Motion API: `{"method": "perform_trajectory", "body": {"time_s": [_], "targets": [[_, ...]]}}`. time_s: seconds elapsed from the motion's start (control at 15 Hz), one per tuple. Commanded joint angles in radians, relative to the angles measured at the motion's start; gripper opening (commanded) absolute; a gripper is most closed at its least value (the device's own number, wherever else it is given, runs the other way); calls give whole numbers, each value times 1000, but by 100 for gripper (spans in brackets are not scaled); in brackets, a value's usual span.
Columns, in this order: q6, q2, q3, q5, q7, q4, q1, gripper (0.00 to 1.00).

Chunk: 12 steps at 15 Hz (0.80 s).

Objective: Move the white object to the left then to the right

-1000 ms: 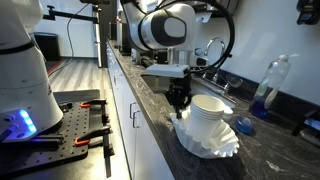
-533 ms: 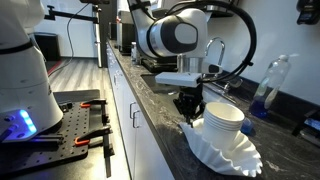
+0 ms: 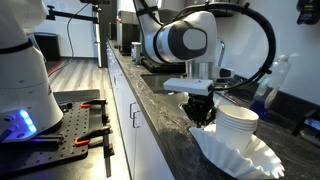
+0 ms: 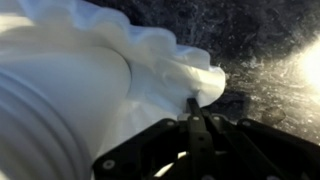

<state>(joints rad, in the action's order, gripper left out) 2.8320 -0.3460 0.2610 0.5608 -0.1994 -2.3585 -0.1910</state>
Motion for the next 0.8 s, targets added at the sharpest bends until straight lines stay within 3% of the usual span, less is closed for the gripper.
{"method": "perform_trajectory", "body": {"time_s": [0.0, 0.73], "targets": [[46, -8, 8, -26, -38, 14, -18, 0], [97, 13, -2, -123, -127, 14, -87, 0]]}}
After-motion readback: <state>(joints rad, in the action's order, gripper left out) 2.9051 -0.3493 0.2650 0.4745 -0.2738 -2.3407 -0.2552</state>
